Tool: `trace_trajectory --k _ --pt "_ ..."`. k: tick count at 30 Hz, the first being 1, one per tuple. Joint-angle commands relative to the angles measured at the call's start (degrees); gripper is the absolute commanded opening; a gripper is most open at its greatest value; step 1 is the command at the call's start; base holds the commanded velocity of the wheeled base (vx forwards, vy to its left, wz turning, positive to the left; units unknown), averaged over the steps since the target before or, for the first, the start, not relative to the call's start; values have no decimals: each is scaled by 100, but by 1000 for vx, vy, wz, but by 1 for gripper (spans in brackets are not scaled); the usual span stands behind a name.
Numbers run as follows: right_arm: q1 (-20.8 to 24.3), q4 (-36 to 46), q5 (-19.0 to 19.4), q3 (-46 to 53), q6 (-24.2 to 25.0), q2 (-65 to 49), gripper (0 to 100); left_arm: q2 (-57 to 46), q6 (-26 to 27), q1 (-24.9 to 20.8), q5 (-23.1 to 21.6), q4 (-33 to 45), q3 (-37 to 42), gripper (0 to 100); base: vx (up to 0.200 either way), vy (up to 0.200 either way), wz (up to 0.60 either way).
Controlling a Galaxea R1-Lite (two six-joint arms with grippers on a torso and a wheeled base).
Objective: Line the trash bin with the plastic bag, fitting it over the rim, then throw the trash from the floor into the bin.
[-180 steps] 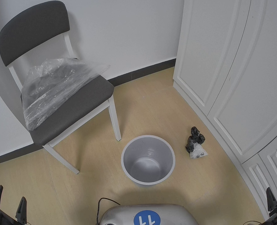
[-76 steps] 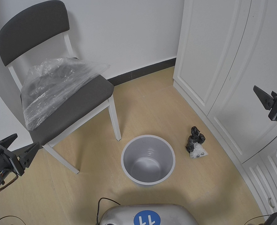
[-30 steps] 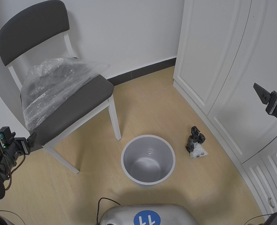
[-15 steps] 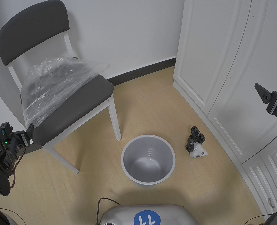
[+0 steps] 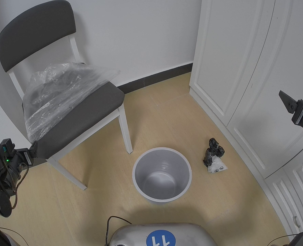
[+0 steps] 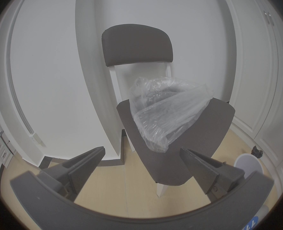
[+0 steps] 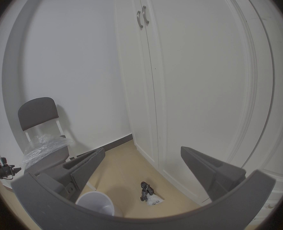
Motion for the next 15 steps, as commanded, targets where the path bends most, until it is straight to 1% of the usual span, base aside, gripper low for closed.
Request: trace_trajectory --k 1,8,9,11,15 --pt "4 -3 1 -1 -1 -16 100 85 -13 3 9 -3 -16 100 0 0 0" --pt "-40 -3 10 -1 -1 2 100 454 -13 12 44 -82 -166 100 0 0 0" --pt "-49 -3 10 -1 -1 19 100 648 -4 21 70 -232 -227 100 0 0 0" --pt "-119 -3 10 -1 -1 55 100 779 -4 47 167 -408 -280 100 0 0 0" --pt "-189 -12 18 -1 -1 72 100 735 -4 74 378 -416 -403 100 0 0 0"
